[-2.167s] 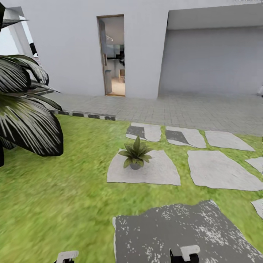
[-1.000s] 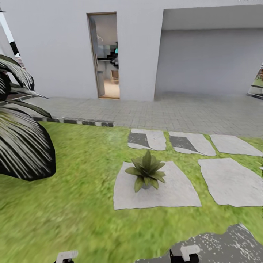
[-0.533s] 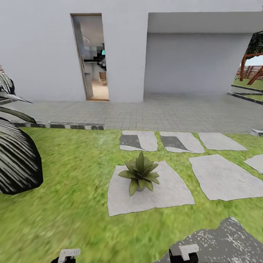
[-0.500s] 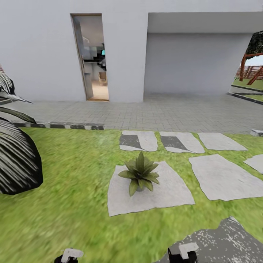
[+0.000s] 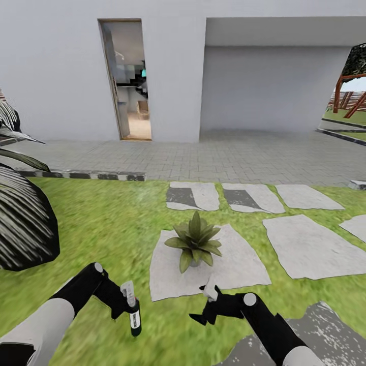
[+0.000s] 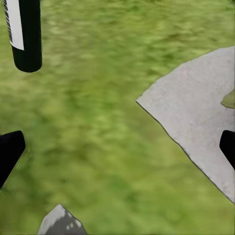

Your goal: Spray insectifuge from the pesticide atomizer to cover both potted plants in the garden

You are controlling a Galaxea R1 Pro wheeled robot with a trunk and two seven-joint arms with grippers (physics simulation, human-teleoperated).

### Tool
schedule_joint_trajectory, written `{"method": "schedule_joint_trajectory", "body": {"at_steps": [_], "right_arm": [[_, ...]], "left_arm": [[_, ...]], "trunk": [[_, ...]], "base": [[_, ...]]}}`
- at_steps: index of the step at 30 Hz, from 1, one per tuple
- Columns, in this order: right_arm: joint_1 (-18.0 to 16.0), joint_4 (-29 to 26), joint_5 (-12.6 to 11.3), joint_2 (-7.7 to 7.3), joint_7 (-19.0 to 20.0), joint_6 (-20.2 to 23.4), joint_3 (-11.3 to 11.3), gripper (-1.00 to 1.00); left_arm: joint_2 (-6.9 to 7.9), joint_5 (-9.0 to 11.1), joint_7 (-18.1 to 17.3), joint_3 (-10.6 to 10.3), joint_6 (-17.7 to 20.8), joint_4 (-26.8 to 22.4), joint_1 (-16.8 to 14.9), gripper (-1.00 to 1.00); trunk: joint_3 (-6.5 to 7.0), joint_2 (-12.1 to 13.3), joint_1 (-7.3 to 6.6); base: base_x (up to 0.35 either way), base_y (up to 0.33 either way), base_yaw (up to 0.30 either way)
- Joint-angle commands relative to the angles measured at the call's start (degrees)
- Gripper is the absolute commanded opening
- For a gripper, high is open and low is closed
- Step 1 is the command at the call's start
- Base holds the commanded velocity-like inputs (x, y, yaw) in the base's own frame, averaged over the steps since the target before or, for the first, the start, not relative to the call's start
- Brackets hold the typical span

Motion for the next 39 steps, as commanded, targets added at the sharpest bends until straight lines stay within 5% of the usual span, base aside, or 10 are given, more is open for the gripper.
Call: {"method": "schedule_joint_trajectory", "body": {"at_steps": [1, 14, 15, 19, 26, 39], "right_arm": [[-0.03, -0.58, 0.42, 0.00, 0.45, 0.35, 0.08, 1.00], [-0.04, -1.57, 0.30, 0.55, 1.20, 1.13, 0.25, 1.00], [-0.05, -1.61, 0.29, 0.64, 1.20, 1.13, 0.27, -1.00], [-0.05, -1.63, 0.31, 2.63, 1.28, 1.13, 0.33, -1.00], [-0.05, -1.63, 0.31, 5.80, 1.29, 1.13, 0.43, -1.00], [-0.05, -1.62, 0.31, 7.88, 1.29, 1.13, 0.51, -1.00]], "left_arm": [[0.09, -0.25, -1.04, -0.30, 1.12, -0.86, 0.07, -1.00], [0.30, -0.98, -1.94, -0.67, 1.26, -2.18, 0.90, -1.00], [0.29, -0.98, -1.93, -0.67, 1.22, -2.20, 0.91, -1.00], [0.10, -0.88, -1.85, -1.35, 1.02, -2.23, 0.91, -1.00], [-1.35, -0.81, 1.78, -8.68, 1.01, -2.24, 0.83, -1.00], [-4.85, -0.70, 3.08, -9.54, 0.86, -2.32, 0.65, -1.00]], "trunk": [[-0.06, -0.02, -0.01], [-0.06, -0.02, -0.01], [-0.06, -0.02, -0.01], [-0.06, -0.02, -0.01], [-0.06, -0.02, -0.01], [-0.06, -0.02, -0.01]], "base": [[0.000, 0.000, 0.000], [0.000, 0.000, 0.000], [0.000, 0.000, 0.000], [0.000, 0.000, 0.000], [0.000, 0.000, 0.000], [0.000, 0.000, 0.000]]}}
